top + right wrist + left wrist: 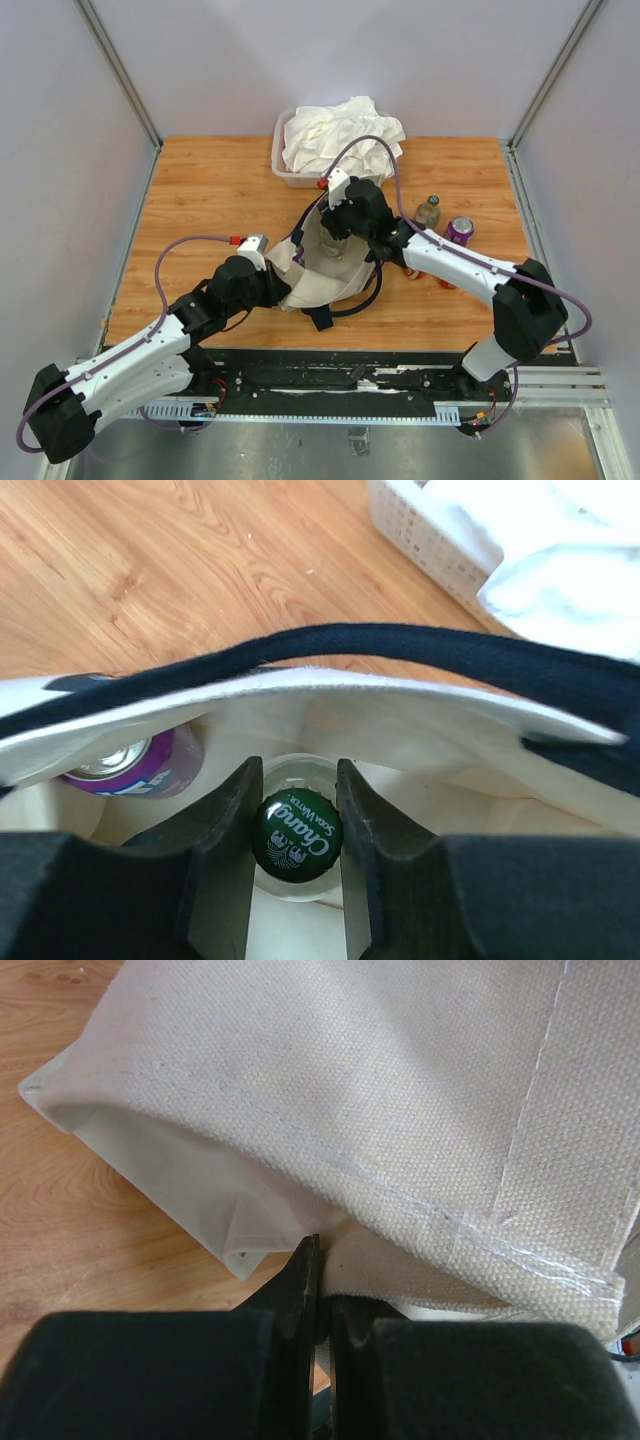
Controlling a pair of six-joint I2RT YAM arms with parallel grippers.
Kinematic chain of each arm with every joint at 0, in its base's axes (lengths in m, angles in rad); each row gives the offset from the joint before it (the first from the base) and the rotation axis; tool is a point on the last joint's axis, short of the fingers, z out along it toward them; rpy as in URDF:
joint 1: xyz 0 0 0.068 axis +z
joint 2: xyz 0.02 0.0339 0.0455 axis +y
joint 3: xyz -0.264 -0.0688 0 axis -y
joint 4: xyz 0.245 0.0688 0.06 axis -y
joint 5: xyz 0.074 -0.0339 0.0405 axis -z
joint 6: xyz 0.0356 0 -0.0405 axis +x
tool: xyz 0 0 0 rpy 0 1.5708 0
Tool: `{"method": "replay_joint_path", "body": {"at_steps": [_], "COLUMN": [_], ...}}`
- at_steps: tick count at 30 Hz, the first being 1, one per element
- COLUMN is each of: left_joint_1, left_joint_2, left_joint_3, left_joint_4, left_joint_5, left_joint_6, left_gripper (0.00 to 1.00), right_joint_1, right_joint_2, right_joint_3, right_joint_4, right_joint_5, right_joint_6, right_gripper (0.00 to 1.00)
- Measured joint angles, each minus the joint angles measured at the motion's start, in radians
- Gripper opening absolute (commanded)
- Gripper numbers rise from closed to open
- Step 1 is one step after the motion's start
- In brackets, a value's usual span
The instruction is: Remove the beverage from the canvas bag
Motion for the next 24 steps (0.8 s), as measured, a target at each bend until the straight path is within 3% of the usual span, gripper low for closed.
{"method": "replay_joint_path", "body": {"at_steps": [13,24], "left_joint_1": [0.0,0.0], "left_joint_2": [0.008,0.013], "left_joint_3": [0.0,0.0], "left_joint_4": [0.007,0.01], "left_joint_5": [0.0,0.0], "left_joint_6": [0.0,0.009], "left_gripper": [0.02,0.02], "right_joint_1": [0.009,0.045], "right_joint_2": [-0.217,-0.485], "right_joint_3": [0.045,0.24], "right_joint_4": [-0.091,-0.319], "right_joint_5": [0.034,0.259], "right_joint_6": [0.005,-0.009], "right_gripper": [0.01,0.01]}}
